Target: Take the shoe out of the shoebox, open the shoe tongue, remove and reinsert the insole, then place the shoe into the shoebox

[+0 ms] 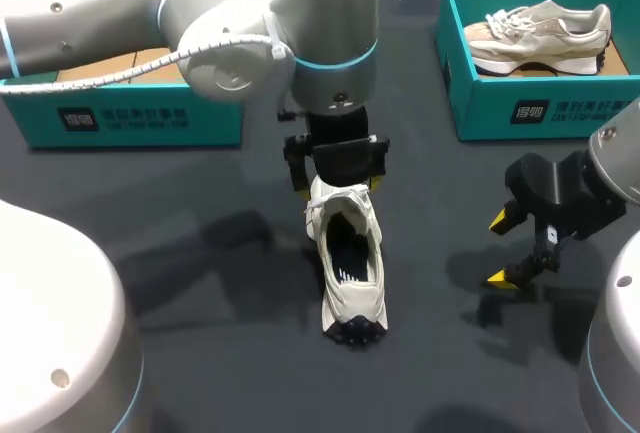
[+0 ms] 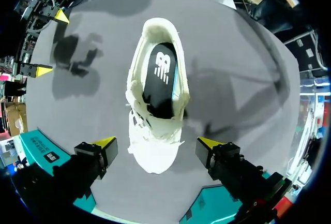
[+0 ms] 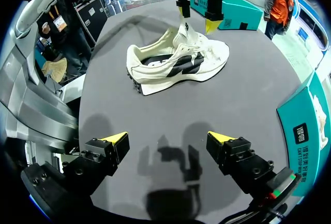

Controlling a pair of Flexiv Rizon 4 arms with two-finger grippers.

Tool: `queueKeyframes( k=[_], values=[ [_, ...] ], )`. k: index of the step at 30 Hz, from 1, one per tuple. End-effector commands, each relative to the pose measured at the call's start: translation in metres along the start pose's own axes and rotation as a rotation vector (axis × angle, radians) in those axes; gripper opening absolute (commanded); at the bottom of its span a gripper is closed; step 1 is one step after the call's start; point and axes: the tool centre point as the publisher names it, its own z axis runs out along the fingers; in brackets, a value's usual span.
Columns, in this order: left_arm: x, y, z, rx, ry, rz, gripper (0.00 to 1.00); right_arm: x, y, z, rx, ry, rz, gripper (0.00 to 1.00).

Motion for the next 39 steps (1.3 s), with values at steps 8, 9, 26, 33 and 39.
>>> queueKeyframes(
  k=[8, 9, 26, 33, 39],
  values=[
    [-0.004, 0.026, -0.025, 0.035, -0.012, 0.033, 0.72, 0.002, -0.001, -0.001, 0.000, -0.003, 0.000, 1.00],
    [-0.005, 0.028, -0.026, 0.041, -0.014, 0.037, 0.65, 0.002, -0.001, -0.001, 0.000, -0.003, 0.000, 1.00],
    [-0.018, 0.031, -0.015, 0.075, -0.013, 0.052, 0.45, 0.002, -0.001, -0.001, 0.000, -0.003, 0.000, 1.00],
    [-0.019, 0.021, -0.007, 0.108, -0.012, 0.047, 0.39, 0.002, -0.001, -0.001, 0.000, -0.003, 0.000, 1.00],
    [-0.018, 0.004, 0.006, 0.121, 0.010, 0.048, 0.39, 0.002, -0.001, -0.001, 0.000, -0.003, 0.000, 1.00]
  ],
)
